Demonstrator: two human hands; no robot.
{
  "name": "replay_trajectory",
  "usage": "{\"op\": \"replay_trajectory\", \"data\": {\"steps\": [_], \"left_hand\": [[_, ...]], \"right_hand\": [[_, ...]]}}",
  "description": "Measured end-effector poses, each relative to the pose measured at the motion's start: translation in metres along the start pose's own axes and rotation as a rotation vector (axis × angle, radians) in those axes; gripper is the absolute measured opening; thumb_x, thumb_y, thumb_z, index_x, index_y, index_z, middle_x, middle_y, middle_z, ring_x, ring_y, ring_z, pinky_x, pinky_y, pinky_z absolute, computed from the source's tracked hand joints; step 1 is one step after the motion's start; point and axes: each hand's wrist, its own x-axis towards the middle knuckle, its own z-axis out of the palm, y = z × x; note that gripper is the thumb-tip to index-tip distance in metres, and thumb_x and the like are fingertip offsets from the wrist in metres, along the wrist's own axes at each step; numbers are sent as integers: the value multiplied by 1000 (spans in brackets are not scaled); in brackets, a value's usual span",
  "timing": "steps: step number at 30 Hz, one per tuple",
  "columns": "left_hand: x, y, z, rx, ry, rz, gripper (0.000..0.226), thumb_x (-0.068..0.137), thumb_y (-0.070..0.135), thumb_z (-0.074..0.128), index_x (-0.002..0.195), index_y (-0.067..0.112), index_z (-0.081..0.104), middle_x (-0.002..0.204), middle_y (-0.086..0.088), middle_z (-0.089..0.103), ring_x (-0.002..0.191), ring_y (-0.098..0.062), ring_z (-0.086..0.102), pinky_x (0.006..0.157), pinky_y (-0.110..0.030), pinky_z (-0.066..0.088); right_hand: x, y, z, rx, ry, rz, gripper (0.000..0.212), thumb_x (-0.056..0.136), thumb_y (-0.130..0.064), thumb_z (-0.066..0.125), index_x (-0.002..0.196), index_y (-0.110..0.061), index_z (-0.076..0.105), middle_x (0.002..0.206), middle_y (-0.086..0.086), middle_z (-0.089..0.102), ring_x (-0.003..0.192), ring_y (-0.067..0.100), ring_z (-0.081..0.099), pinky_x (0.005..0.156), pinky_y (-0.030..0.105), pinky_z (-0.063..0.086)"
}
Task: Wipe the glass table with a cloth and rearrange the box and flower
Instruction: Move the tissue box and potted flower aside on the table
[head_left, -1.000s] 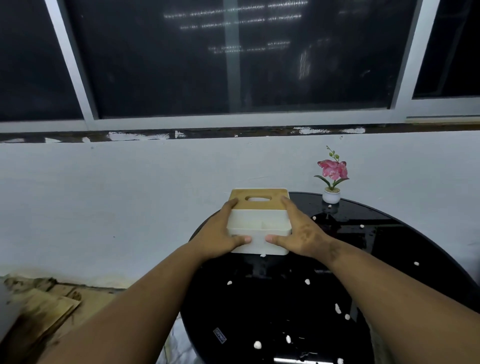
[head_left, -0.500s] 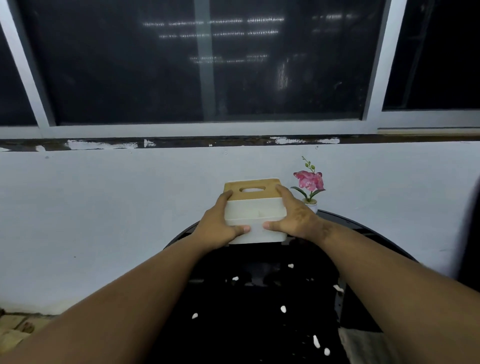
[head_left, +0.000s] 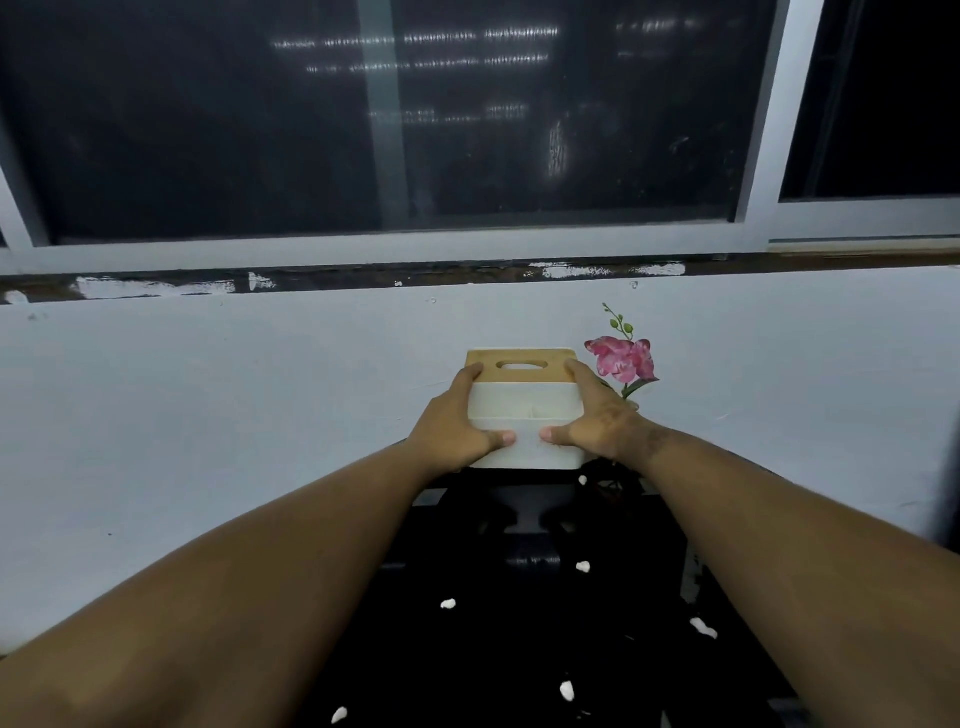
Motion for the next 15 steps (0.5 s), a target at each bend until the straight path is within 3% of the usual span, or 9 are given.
{"op": "replay_trajectory", "data": {"steps": [3, 8, 11, 15], "left_hand": [[8, -2, 7, 6, 0, -12, 101, 74, 46, 81, 152, 37, 17, 149, 2, 43, 130, -23, 45, 98, -28, 36], [13, -6, 18, 13, 6, -17, 101, 75, 46, 80, 153, 35, 17, 148, 1, 44, 131, -24, 45, 104, -32, 38], [15, -8, 21, 31, 19, -2, 99, 78, 45, 78, 154, 33, 15, 150, 1, 43, 133, -24, 44, 106, -33, 36], [20, -10, 21, 47, -4, 1, 99, 81, 47, 76, 155, 32, 11, 154, 1, 38, 136, -25, 42, 109, -34, 35]], "right_hand": [[4, 5, -3, -12, -3, -2, 93, 79, -22, 80, 150, -25, 21, 125, 2, 45, 105, 16, 41, 83, 22, 34], [13, 16, -1, -8, 4, -6, 99, 77, -25, 81, 153, -30, 18, 148, 3, 36, 116, 16, 40, 87, 23, 34], [18, 22, 1, 8, 15, -5, 101, 76, -27, 82, 153, -34, 17, 149, 2, 36, 122, 19, 41, 90, 23, 33], [24, 24, 4, 22, 10, -7, 100, 77, -27, 82, 152, -36, 17, 145, 3, 40, 113, 16, 40, 91, 25, 33]]}}
